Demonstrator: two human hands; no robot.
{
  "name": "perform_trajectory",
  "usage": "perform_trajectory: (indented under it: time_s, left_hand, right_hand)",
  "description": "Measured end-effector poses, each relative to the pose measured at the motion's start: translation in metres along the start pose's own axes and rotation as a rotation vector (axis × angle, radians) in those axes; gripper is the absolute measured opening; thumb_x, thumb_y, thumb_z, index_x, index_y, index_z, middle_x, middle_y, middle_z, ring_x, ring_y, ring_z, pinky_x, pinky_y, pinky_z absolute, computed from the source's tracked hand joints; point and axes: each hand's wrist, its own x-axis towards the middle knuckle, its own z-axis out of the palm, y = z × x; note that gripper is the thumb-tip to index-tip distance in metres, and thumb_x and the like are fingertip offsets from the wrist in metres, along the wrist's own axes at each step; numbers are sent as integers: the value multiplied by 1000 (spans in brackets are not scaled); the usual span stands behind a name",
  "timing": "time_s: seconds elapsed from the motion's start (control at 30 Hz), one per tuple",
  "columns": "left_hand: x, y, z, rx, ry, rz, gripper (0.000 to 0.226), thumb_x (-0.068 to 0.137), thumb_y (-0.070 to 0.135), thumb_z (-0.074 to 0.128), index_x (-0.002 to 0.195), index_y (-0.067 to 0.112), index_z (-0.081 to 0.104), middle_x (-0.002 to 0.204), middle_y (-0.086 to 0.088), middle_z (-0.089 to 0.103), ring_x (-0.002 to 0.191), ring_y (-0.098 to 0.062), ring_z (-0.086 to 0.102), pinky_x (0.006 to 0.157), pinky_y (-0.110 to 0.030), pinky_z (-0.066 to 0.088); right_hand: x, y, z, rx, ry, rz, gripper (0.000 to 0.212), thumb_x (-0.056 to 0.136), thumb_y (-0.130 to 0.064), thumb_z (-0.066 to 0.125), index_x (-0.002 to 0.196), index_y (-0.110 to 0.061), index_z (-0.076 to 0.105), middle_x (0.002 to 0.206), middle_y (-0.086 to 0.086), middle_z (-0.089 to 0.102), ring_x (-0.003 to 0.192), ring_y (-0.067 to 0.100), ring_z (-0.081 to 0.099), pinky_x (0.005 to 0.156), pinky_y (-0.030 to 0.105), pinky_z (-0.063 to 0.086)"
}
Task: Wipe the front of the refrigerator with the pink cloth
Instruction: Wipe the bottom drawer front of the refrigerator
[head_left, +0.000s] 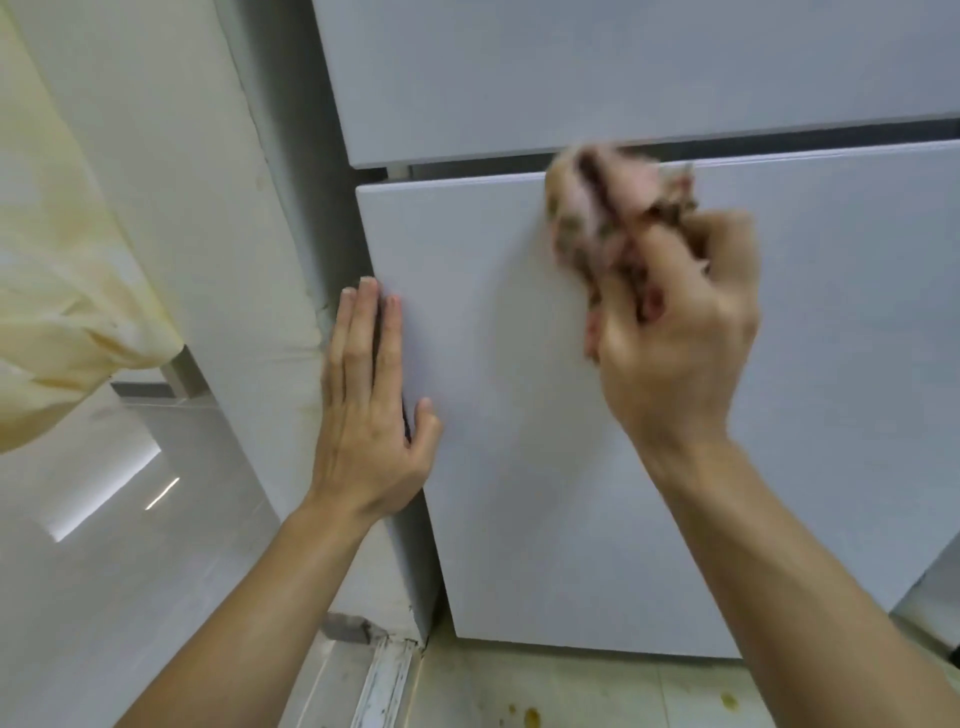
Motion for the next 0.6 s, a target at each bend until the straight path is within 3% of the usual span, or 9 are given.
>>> perform_trajectory:
  time_s: [0.07,0.17,0.3,0.37,0.43,0.5,0.6]
  left_hand:
    - [3,-8,-3,52,26,-33,82,94,23,53,163,-3,17,173,-20,6,162,-33,-1,132,-48,1]
    - [4,-17,-4,99,37,-79,79,97,31,50,165,4,19,173,-19,3,162,-32,-5,131,-52,-3]
    - [0,-24,-4,72,18,-84,81,92,21,51,166,9,20,174,-19,4,162,-29,-6,131,-53,-2]
    - [-2,-25,-5,42,5,-98,83,89,17,47,166,11,19,175,-15,2,162,-26,-8,131,-51,-4]
    - [-2,-26,-8,23,6,-114,82,89,16,45,166,11,17,175,-12,1,163,-24,-8,131,-51,-2]
    - [0,-29,-13,12,21,-128,81,90,15,47,166,9,18,175,-11,2,163,-25,-6,131,-51,1]
    - [0,-34,-18,7,34,-131,78,92,17,44,165,7,19,175,-13,4,163,-28,-3,131,-54,5]
  right_hand:
    - [9,-16,14,13,78,56,21,99,-7,68,117,-4,77,103,15,59,94,38,58,85,41,51]
    - [-11,-30,33,8,37,-48,18,102,-3,63,111,-3,77,107,22,66,102,35,55,93,38,45]
    - [-97,-16,37,73,-349,-370,19,102,1,60,101,-7,77,109,17,69,110,38,66,84,44,54]
    - [-144,-2,27,62,-590,-472,21,102,-1,57,105,-11,76,114,10,69,110,32,61,73,43,52]
    - [-159,7,22,42,-695,-496,20,96,-1,61,101,-14,76,113,6,68,104,25,56,69,39,50]
    - [-138,-1,25,52,-628,-455,17,95,1,67,97,-13,76,108,7,67,99,26,56,70,39,50]
    - [-69,-33,39,48,-270,-261,15,98,0,67,99,-9,79,102,15,68,95,31,57,78,42,50]
